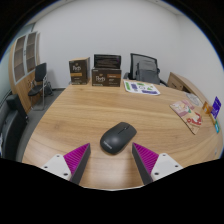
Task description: Arrange mouse
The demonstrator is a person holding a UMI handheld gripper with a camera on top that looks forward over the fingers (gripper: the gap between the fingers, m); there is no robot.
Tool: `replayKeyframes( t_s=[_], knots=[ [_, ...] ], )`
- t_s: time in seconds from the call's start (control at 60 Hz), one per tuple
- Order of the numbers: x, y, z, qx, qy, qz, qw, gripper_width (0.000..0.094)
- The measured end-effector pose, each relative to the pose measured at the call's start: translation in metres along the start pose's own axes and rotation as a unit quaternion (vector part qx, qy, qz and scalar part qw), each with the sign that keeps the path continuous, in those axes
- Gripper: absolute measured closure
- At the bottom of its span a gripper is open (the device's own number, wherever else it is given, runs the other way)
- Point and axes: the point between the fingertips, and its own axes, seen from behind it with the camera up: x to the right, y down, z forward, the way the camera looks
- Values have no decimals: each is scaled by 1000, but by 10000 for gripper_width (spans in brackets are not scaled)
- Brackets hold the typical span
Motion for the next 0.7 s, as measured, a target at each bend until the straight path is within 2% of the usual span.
replayKeyframes(
  t_s=[0.317,0.467,0.5,0.6,0.7],
  knots=[
    [-8,-24,45,-8,-12,7,1000,67],
    [-14,-35,56,-10,-19,12,1000,119],
    [-14,-37,58,-9,-20,13,1000,166],
    [-13,-39,63,-6,-17,10,1000,442],
    [-13,-40,62,-9,-16,-12,1000,501]
  ],
)
